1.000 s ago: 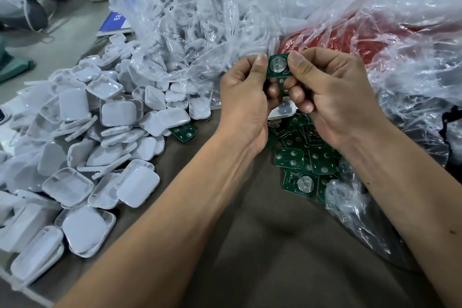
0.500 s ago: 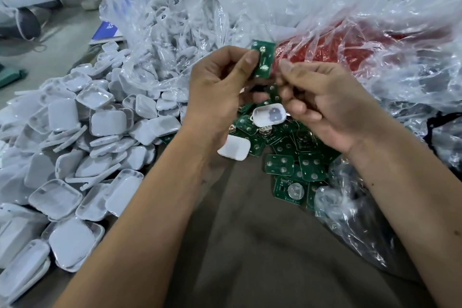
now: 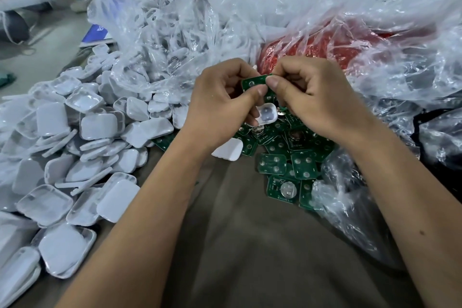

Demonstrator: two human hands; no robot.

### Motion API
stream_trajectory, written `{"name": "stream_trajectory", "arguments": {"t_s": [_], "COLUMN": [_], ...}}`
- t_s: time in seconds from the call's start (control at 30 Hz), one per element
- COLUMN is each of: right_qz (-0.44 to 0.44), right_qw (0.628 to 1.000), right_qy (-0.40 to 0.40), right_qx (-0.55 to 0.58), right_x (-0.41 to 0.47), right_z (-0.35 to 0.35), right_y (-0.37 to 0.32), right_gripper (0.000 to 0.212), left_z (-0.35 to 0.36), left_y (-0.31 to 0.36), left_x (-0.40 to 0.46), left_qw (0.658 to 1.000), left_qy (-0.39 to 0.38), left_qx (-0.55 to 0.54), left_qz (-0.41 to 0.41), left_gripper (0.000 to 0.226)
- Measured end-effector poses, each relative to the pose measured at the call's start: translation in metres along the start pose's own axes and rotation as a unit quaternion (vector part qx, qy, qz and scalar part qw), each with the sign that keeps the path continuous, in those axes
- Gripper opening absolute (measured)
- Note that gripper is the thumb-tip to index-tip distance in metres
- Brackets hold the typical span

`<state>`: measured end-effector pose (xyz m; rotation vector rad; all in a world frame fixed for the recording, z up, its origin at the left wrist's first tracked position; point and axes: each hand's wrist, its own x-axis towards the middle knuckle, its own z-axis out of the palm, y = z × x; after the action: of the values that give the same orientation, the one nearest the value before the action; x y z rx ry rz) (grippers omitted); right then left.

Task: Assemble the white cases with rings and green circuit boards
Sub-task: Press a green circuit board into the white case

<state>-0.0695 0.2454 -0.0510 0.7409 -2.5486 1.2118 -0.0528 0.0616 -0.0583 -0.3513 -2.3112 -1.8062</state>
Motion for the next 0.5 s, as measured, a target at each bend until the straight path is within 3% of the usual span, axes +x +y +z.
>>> {"name": "stream_trajectory", "arguments": {"t_s": [0.5], "right_qz": [-0.024], "right_qw": [0.997], "right_qy": [0.05], "right_qx": [0.045], "right_x": [-0.001], "right_z": [0.015], "right_y": [-0.003], "right_gripper": [0.02], "left_z": [0.004], "left_y": [0.007], "left_x": [-0.004], "left_qw": [0.998], "left_qy": [0.044], "left_qx": [0.002], "left_qz": [-0.048], "left_gripper": [0.017]}}
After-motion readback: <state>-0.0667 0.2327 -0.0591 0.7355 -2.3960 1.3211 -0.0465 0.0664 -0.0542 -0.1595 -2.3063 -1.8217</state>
